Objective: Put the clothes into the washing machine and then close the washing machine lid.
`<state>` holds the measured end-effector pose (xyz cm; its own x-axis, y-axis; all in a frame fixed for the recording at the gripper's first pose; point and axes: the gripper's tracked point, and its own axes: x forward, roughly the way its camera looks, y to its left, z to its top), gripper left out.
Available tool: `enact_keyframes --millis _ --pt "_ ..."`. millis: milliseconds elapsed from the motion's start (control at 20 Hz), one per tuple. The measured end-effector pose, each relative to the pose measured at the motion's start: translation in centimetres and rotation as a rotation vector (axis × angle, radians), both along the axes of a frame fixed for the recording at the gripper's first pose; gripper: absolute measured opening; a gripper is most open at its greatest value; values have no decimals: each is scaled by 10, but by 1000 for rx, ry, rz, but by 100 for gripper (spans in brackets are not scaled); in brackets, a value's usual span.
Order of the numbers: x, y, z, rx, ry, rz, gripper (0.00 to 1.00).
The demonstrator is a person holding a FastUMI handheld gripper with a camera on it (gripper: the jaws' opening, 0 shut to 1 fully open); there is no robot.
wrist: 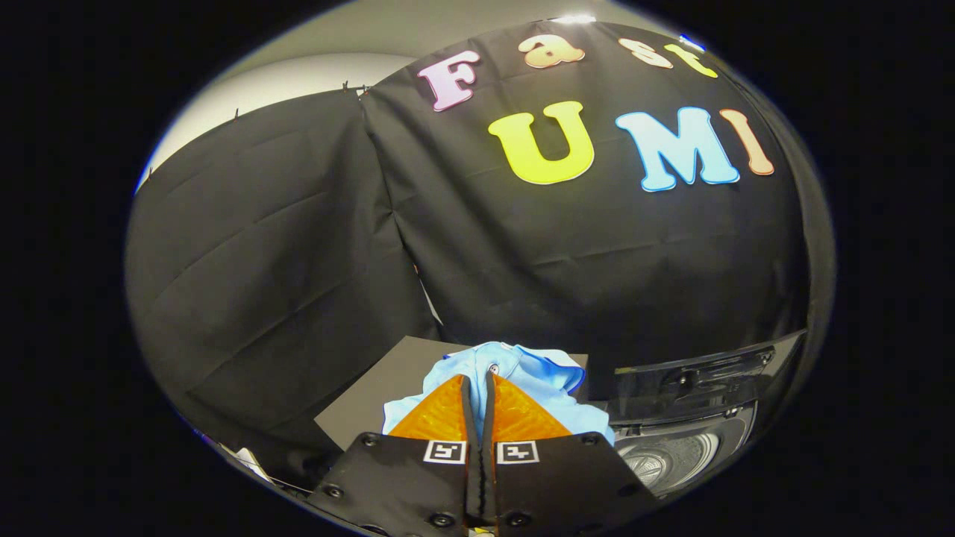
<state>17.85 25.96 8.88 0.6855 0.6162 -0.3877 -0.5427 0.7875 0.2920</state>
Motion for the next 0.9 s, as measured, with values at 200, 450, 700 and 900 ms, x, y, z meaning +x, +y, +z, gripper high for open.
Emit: enact_keyframes --millis 200,450,700,900 --pt "6 -33 0 18 7 -38 1" --pt "11 -74 -3 32 21 -76 1" --pt "20 -118 -1 48 31 -118 1" --pt "24 -146 -8 51 41 -137 1"
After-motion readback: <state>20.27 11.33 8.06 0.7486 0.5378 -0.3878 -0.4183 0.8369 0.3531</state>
